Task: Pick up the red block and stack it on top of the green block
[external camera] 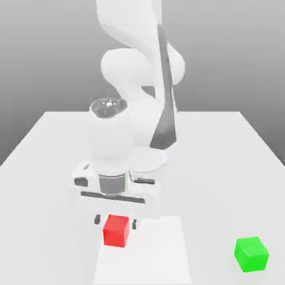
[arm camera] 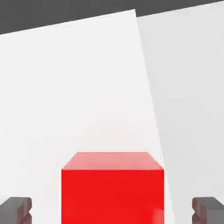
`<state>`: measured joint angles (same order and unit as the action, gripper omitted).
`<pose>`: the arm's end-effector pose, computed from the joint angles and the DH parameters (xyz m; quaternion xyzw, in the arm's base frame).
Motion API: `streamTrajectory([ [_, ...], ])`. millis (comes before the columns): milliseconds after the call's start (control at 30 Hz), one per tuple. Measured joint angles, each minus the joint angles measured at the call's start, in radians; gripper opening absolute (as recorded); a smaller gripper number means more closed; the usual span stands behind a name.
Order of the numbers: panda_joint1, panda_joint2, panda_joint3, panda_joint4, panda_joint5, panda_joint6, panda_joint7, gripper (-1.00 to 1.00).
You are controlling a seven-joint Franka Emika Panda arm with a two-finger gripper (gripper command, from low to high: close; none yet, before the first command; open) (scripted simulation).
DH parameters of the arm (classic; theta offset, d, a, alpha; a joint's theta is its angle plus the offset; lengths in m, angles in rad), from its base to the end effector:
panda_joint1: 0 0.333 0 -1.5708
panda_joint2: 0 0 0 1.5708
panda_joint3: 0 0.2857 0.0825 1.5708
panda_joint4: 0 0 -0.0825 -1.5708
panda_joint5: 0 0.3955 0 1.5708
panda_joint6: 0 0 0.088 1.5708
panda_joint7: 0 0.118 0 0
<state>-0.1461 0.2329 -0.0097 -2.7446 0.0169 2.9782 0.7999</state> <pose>0.3754 -0.0606 0.0973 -0.8842 0.4671 -0.0003 0.0004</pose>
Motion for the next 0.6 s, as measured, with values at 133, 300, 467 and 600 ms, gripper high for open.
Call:
streamTrajectory([
  [133,0.000,0.000,0.000,0.000,-0.002,0.000,0.002,-1.00],
  [300,-0.001,-0.080,0.000,-0.011,-0.004,-0.068,0.005,-1.00],
  [467,0.047,-0.201,0.025,0.000,-0.017,-0.202,0.025,-1.00],
  [600,0.176,-0.167,0.092,0.100,-0.029,-0.271,0.078,-1.00],
])
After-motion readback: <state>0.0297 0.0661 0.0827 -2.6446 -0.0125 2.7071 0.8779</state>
